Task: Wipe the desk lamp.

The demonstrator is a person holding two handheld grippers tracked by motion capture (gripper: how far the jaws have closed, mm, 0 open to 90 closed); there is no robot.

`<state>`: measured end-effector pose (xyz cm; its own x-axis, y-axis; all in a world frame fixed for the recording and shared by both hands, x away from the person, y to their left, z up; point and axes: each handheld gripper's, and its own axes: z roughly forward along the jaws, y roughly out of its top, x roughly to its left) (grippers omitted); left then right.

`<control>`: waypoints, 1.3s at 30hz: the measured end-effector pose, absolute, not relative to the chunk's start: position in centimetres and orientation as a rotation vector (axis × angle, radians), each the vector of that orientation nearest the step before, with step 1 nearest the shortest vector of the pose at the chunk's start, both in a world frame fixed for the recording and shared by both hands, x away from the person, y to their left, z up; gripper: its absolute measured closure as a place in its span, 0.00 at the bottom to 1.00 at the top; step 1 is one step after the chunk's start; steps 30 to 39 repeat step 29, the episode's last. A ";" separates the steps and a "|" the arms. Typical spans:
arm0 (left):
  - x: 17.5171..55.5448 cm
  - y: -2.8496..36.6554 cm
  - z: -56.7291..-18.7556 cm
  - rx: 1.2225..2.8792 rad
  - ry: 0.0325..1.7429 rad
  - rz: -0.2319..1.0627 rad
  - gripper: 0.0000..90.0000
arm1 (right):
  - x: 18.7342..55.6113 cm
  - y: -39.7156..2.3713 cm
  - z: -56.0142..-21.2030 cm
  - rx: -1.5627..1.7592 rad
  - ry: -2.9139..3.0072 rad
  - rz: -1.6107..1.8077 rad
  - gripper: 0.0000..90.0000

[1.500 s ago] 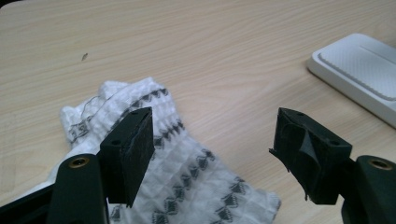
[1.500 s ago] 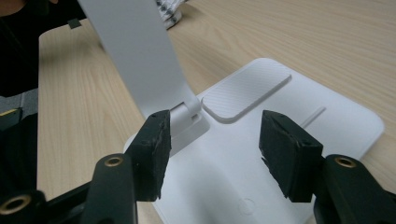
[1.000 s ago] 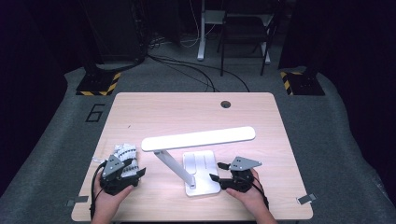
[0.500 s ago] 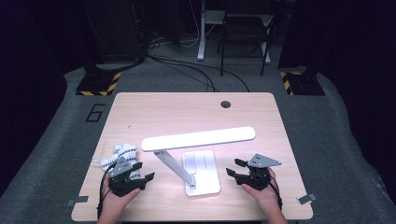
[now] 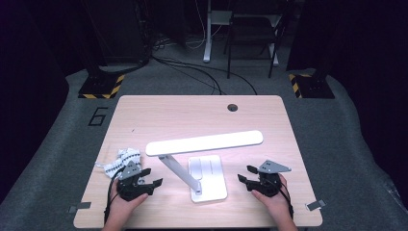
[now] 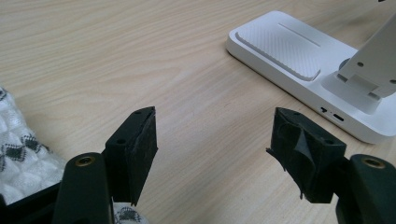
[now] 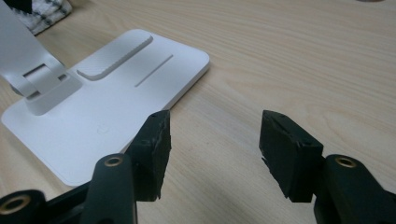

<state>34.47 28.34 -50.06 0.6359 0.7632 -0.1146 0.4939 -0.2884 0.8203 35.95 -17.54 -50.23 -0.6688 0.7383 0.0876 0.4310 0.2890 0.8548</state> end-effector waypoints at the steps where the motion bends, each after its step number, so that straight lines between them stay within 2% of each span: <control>1: 34.6 28.2 -50.1 1.949 0.987 0.382 0.35 | 36.0 -17.6 -50.4 1.074 2.232 1.311 0.48; 10: 35.4 27.7 -50.3 1.975 0.989 0.354 0.36 | 35.7 -17.8 -50.9 1.108 2.219 1.264 0.48; 22: 36.2 27.9 -50.2 1.916 1.027 0.339 0.37 | 35.0 -18.2 -51.1 1.155 2.191 1.284 0.46; 27: 35.9 28.3 -49.1 1.874 1.032 0.381 0.40 | 34.6 -18.3 -51.1 1.145 2.208 1.268 0.46; 29: 35.7 28.8 -48.3 1.880 1.030 0.445 0.41 | 34.5 -18.4 -51.1 1.154 2.199 1.270 0.45; 39: 35.7 28.8 -48.3 1.880 1.030 0.445 0.41 | 34.5 -18.4 -51.1 1.154 2.199 1.270 0.45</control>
